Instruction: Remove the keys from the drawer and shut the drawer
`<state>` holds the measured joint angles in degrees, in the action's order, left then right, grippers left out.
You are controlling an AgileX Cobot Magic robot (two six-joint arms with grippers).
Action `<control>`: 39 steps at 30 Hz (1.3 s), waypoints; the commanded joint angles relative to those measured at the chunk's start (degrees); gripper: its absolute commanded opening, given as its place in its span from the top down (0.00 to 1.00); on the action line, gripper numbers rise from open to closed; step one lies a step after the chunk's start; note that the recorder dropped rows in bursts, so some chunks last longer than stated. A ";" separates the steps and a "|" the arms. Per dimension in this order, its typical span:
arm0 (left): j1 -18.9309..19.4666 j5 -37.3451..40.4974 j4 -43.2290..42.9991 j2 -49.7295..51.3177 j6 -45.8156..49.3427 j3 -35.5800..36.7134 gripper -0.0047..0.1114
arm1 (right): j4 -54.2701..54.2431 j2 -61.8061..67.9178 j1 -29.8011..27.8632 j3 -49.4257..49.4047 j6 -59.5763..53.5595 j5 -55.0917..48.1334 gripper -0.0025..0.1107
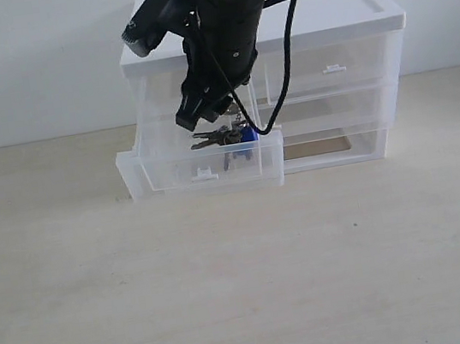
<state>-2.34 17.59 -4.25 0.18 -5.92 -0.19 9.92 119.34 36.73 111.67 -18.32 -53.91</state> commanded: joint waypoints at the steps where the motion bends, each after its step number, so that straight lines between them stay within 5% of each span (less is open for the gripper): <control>1: 0.14 0.03 0.43 -0.18 0.20 0.19 0.92 | -1.60 -0.43 -1.96 -0.27 1.32 -0.67 0.55; 17: 0.14 0.03 0.43 -0.18 0.20 0.19 0.92 | -9.54 0.76 -4.21 0.40 -5.52 3.74 0.55; 22: 0.14 0.03 0.43 -0.18 0.20 0.19 0.92 | -17.54 -1.02 -4.08 0.40 -9.58 -2.30 0.55; 39: 0.14 0.03 0.43 -0.18 0.20 0.19 0.92 | -21.97 -3.21 -4.08 0.27 2.38 -8.18 0.55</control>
<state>-2.34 17.59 -4.25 0.18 -5.92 -0.19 -11.80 115.03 33.07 111.90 -17.37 -62.96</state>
